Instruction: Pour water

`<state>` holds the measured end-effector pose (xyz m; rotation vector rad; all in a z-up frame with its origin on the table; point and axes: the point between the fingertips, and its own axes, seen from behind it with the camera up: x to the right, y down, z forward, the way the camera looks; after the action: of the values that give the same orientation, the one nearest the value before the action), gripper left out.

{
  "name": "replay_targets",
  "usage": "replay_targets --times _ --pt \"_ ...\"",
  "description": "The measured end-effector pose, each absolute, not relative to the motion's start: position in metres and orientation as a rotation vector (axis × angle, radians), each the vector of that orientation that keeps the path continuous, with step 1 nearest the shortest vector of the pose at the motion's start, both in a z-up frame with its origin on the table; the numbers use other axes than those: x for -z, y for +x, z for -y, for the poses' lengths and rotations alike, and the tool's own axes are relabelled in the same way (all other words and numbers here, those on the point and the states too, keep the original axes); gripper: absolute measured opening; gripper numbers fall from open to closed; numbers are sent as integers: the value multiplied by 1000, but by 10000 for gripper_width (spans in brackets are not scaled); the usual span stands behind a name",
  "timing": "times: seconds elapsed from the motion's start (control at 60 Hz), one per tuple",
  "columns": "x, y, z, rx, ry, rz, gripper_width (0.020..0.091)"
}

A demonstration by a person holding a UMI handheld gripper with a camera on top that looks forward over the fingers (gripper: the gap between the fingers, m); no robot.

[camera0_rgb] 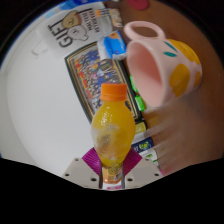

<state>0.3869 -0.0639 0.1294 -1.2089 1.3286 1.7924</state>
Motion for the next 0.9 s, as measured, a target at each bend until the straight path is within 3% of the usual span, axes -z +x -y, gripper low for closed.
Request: replay_targets --times 0.183,0.367,0.533,0.75,0.9 --pt "-106 395 54 -1833 -1133 -1469 241" --pt "-114 385 62 -1819 -1242 -1427 240" --pt "-149 391 69 -1635 -1470 -1135 240" --pt "-215 476 72 -1099 -1667 -594 240" --pt "-217 564 73 -660 -1753 -268 239"
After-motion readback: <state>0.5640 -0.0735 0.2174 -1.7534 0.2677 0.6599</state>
